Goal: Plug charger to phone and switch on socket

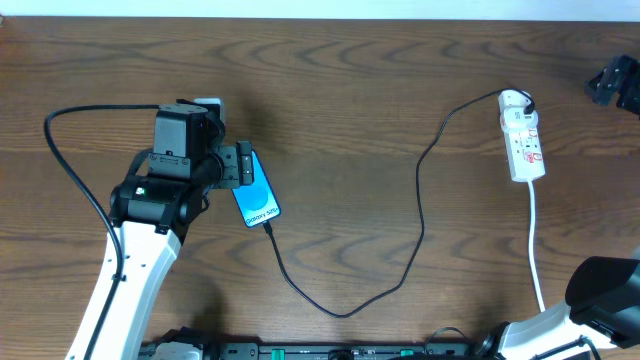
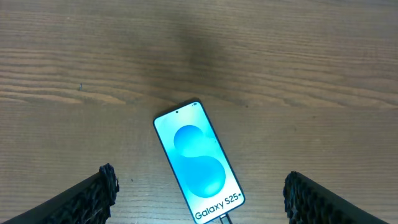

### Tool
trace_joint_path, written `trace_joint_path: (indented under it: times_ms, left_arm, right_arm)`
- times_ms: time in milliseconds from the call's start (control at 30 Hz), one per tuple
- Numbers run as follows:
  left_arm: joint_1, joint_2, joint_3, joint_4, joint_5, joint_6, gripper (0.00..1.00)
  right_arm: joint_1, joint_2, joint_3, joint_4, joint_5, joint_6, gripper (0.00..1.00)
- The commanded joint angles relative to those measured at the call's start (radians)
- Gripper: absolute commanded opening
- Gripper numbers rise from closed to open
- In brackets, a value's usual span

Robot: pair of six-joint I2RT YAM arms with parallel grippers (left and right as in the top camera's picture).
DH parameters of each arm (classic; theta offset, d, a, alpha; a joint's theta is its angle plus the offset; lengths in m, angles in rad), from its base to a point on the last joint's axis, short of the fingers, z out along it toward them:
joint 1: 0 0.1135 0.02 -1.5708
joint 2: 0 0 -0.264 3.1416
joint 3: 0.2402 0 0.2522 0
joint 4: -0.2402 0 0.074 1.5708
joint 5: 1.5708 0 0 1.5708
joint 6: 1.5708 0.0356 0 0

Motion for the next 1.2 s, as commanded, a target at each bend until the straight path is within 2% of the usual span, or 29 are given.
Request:
trace_joint_path:
  times_ms: [0,367,567,700,767,1167]
  left_arm:
    - [-0.001,0.003,0.0,-0.003,-0.016,0.01,0.87]
    - [-0.001,-0.006,-0.003,-0.003,-0.016,0.01,0.87]
    - [-0.001,-0.071,-0.039,0.017,-0.055,0.01,0.87]
    - [-0.001,-0.148,-0.1,0.14,-0.058,0.011,0.88]
    - [-0.001,-0.203,-0.171,0.249,-0.058,0.014,0.87]
    - [0.02,-0.536,-0.684,0.88,-0.058,0.018,0.87]
  right_arm:
    - [0.005,-0.001,0.005,0.002,0.0,0.013,0.99]
    - [0.005,-0.001,0.005,0.002,0.0,0.012,0.99]
    - [0.005,-0.001,0.005,0.002,0.0,0.013,0.99]
    - [0.005,-0.001,0.005,0.002,0.0,0.013,0.99]
    - [0.005,-0.001,0.005,0.002,0.0,0.013,0.99]
    - [0.005,-0.001,0.005,0.002,0.0,0.013,0.99]
